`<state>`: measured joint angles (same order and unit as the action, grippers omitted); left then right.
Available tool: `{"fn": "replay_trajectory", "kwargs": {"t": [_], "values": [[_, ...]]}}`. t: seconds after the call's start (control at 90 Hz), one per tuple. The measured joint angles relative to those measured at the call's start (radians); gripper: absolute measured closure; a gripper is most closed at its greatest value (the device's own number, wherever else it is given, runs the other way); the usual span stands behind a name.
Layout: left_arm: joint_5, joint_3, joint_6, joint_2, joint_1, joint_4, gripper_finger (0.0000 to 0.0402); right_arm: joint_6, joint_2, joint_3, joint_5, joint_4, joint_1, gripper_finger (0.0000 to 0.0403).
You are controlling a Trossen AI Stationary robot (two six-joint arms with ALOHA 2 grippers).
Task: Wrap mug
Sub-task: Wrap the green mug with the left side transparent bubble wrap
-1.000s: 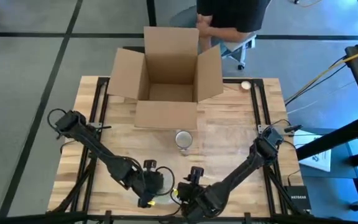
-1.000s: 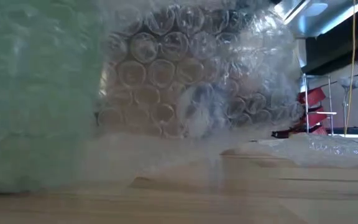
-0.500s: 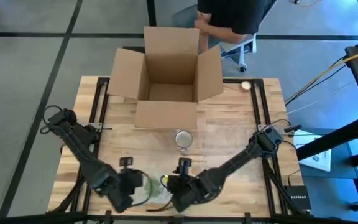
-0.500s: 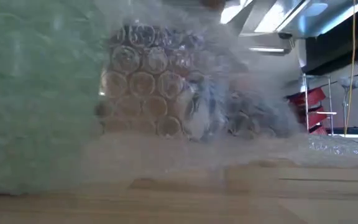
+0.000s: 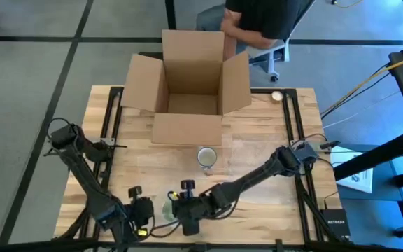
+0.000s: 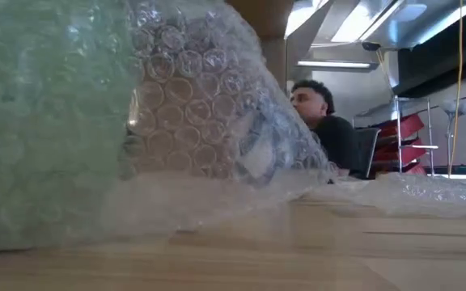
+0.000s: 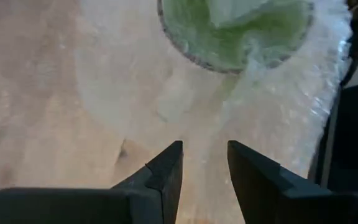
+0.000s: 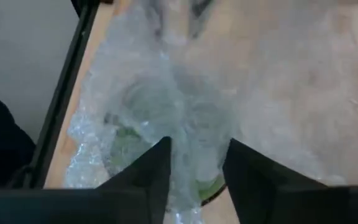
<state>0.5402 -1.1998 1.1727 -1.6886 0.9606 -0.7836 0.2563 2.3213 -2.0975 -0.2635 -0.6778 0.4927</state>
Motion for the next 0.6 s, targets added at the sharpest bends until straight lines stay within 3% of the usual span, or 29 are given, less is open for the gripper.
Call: {"fn": "replay_trajectory", "kwargs": {"t": [0.222,0.6], "values": [[0.008,0.051,-0.082,0.000,-0.043,0.159,0.0291,0.025,0.025,-0.001,0.086,0.018,-0.032,0.0395],[-0.022,0.034,-0.165,0.077,-0.101,0.220,0.0291,0.028,0.038,-0.001,0.074,-0.019,-0.035,0.0400]]}}
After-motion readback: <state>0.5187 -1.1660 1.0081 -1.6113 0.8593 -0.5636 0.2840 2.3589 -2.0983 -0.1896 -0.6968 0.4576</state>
